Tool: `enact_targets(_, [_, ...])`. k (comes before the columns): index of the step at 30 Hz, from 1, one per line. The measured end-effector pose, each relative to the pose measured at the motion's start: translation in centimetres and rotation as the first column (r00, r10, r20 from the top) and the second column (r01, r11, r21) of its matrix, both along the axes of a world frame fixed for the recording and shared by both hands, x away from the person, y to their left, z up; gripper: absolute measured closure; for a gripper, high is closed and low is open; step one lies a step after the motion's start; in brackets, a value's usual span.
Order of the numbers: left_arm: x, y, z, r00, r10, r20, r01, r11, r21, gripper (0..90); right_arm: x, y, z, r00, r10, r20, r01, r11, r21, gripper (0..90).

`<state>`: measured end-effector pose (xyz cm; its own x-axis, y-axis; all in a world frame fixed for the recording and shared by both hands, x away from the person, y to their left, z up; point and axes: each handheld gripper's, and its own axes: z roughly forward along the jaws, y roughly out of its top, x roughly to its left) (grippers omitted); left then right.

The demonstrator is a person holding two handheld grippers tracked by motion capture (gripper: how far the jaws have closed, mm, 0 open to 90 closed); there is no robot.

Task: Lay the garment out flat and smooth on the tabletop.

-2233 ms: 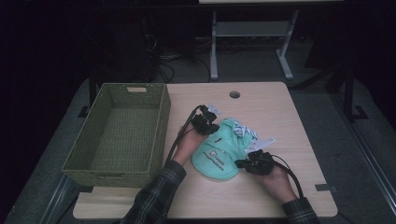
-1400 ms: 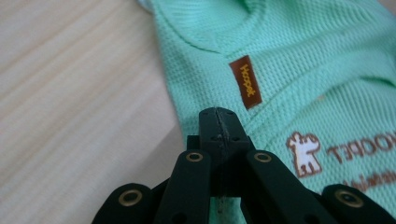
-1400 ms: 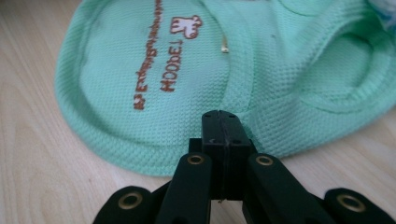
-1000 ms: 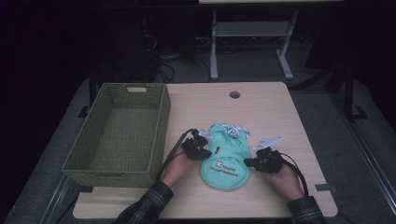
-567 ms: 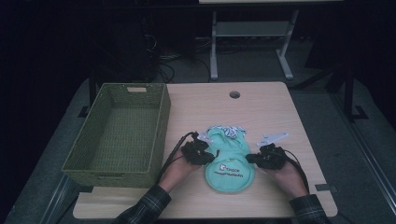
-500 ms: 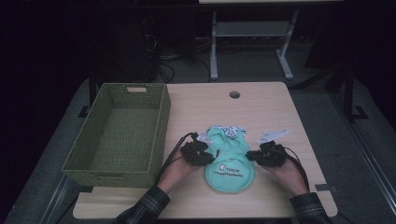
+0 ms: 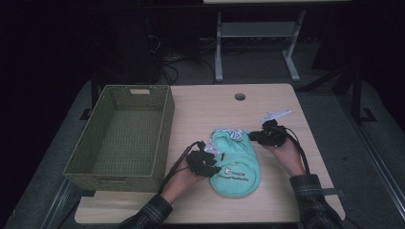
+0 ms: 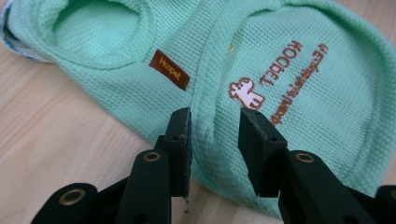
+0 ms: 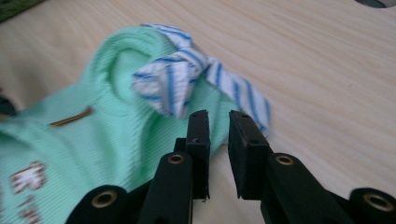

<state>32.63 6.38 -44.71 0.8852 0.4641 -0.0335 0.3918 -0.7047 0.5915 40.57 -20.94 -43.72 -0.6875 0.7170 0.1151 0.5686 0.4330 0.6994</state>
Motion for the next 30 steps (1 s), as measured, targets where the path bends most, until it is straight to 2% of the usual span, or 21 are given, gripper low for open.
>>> enact_targets(2, [0.0,-0.1,-0.1,1.0000,0.000,0.009,0.000,0.9999,0.010,64.0,0.6,0.1,-0.3,1.0000,-0.009,0.003,0.009,1.000,0.023,77.7])
enact_targets(4, [0.0,-0.2,-0.3,0.9999,-0.001,0.013,0.001,0.9999,0.017,64.1,0.9,0.2,-0.8,0.9997,-0.025,-0.003,0.025,1.000,0.016,77.6])
enact_targets(7, [0.0,-0.3,-0.5,0.9999,-0.002,0.017,0.001,0.9997,0.026,65.4,1.4,0.1,-1.8,0.9987,-0.036,-0.036,0.036,0.999,0.014,76.9])
enact_targets(11, [0.1,-0.4,-0.6,0.9998,-0.003,0.019,0.002,0.9990,0.044,69.3,1.8,0.4,-2.4,0.9978,-0.035,-0.057,0.038,0.999,0.036,75.3])
enact_targets(13, [0.2,-0.3,-0.7,0.9998,0.000,0.018,-0.001,0.9993,0.038,72.8,1.9,0.6,-2.6,0.9975,-0.037,-0.061,0.039,0.999,0.036,75.4])
enact_targets(16, [0.4,-0.2,-0.7,0.9999,-0.005,0.011,0.005,0.9994,0.034,79.9,2.0,0.8,-2.9,0.9973,-0.032,-0.066,0.034,0.999,0.038,83.0])
enact_targets(17, [0.4,-0.2,-0.7,0.9999,-0.009,0.011,0.008,0.9994,0.033,82.0,2.0,0.9,-3.0,0.9976,-0.028,-0.064,0.030,0.999,0.028,86.8])
enact_targets(19, [0.3,-0.2,-0.6,0.9999,-0.015,0.007,0.014,0.9994,0.032,85.3,2.0,1.1,-3.0,0.9973,-0.035,-0.065,0.037,0.999,0.025,88.9])
enact_targets(23, [0.0,-0.1,-0.2,0.9997,-0.018,0.016,0.018,0.9998,0.013,86.6,1.9,1.1,-2.6,0.9982,-0.039,-0.044,0.040,0.999,0.017,89.6])
enact_targets(26, [-0.3,0.3,0.6,0.9996,-0.005,0.027,0.006,0.9998,-0.020,87.0,1.7,0.9,-2.1,0.9986,-0.046,-0.026,0.047,0.999,0.005,89.7])
enact_targets(30, [-0.5,0.7,0.9,0.9995,-0.007,0.029,0.007,0.9999,-0.010,87.1,1.7,0.0,-1.8,0.9977,-0.067,-0.005,0.067,0.998,-0.008,89.8])
